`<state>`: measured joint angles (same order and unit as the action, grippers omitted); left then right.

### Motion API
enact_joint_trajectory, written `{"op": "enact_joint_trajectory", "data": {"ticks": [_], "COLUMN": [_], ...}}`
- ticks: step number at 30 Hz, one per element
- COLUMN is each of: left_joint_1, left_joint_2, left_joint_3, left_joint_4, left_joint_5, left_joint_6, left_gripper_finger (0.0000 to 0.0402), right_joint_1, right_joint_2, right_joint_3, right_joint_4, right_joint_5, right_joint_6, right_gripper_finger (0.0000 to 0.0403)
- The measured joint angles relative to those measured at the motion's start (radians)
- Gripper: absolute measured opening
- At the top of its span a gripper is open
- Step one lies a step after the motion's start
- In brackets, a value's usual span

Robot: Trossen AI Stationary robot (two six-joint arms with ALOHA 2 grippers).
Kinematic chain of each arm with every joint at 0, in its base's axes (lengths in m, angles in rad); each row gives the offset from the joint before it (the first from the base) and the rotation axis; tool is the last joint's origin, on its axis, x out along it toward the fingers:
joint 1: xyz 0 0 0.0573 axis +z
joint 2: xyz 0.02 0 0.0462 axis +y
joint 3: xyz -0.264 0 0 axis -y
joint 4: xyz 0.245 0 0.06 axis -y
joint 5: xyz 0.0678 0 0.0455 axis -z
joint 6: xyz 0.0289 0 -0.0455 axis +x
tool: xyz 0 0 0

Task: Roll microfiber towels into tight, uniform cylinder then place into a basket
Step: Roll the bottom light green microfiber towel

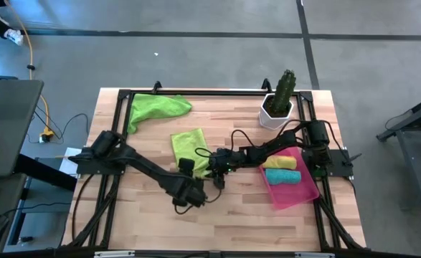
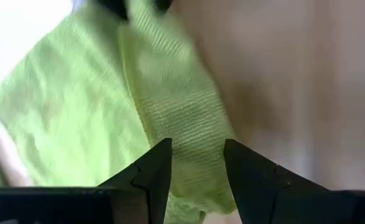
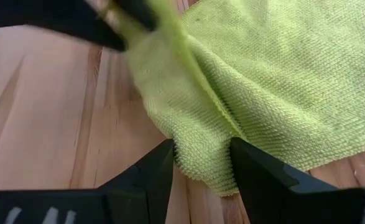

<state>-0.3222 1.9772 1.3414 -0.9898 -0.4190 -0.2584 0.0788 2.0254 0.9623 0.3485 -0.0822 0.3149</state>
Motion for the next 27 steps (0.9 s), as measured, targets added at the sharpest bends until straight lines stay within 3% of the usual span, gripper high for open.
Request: {"op": "enact_joint_trajectory", "data": {"ticks": [16, 23, 27], "left_joint_1": [0.047, 0.064, 0.065], "left_joint_2": [-0.006, -0.006, -0.006], "left_joint_3": [-0.117, -0.115, -0.116], "left_joint_4": [0.066, 0.148, 0.198], "left_joint_5": [0.104, 0.265, 0.286], "left_joint_6": [-0.018, -0.019, -0.025], "left_gripper_finger": [0.0138, 0.0138, 0.0134], "right_joint_1": [0.0, 0.001, 0.003], "right_joint_2": [0.0, -0.035, -0.072], "right_joint_3": [-0.001, -0.005, -0.006], "right_joint_4": [0.006, -0.027, -0.092], "right_joint_5": [-0.005, -0.07, -0.072], "right_joint_6": [-0.009, -0.211, -0.355], "right_gripper_finger": [0.0156, 0.0156, 0.0156]}}
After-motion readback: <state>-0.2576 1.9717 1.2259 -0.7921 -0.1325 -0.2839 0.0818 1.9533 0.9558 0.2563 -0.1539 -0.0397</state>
